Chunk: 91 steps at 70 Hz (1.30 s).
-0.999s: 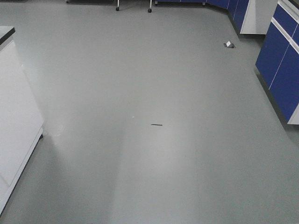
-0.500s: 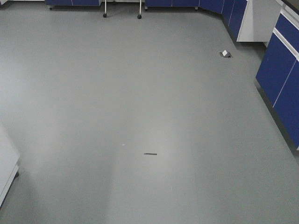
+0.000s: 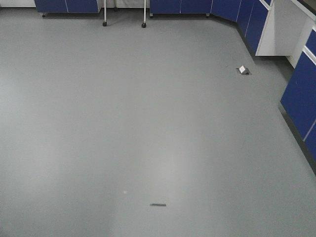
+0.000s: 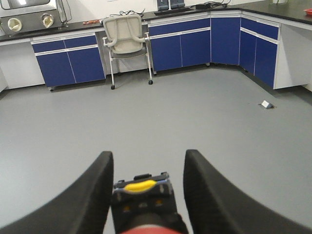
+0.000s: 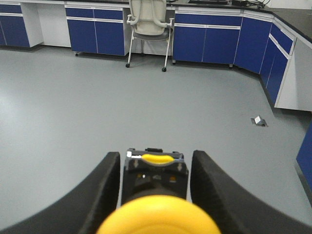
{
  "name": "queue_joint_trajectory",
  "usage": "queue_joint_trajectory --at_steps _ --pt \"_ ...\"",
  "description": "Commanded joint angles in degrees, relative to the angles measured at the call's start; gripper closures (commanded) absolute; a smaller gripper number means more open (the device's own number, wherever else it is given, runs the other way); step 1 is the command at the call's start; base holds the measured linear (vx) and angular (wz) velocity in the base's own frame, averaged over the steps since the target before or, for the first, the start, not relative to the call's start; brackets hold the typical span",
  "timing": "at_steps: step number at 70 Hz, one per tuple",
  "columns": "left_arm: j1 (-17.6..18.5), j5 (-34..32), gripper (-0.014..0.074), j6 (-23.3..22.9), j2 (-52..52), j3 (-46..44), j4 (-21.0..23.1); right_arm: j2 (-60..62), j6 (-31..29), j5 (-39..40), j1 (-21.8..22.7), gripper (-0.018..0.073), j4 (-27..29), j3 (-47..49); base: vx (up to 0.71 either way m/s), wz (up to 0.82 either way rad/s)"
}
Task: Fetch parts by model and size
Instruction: 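Drive across the room toward the far benches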
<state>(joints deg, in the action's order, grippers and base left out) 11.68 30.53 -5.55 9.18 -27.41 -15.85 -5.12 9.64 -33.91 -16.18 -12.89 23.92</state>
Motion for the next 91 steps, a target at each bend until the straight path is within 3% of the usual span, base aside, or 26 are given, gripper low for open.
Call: queue_joint_trajectory --at_steps 1,91 --pt "-0.13 -4.35 0.0603 -0.18 0.7 -1.47 -0.21 -0.68 -0.66 4.49 0.26 0.0565 -0.79 1.48 0.59 -0.01" --pt "-0.13 -4.41 0.0603 -0.18 0.7 -1.47 -0.21 -0.68 -0.66 4.49 0.26 0.0565 -0.79 1.48 0.62 0.0"
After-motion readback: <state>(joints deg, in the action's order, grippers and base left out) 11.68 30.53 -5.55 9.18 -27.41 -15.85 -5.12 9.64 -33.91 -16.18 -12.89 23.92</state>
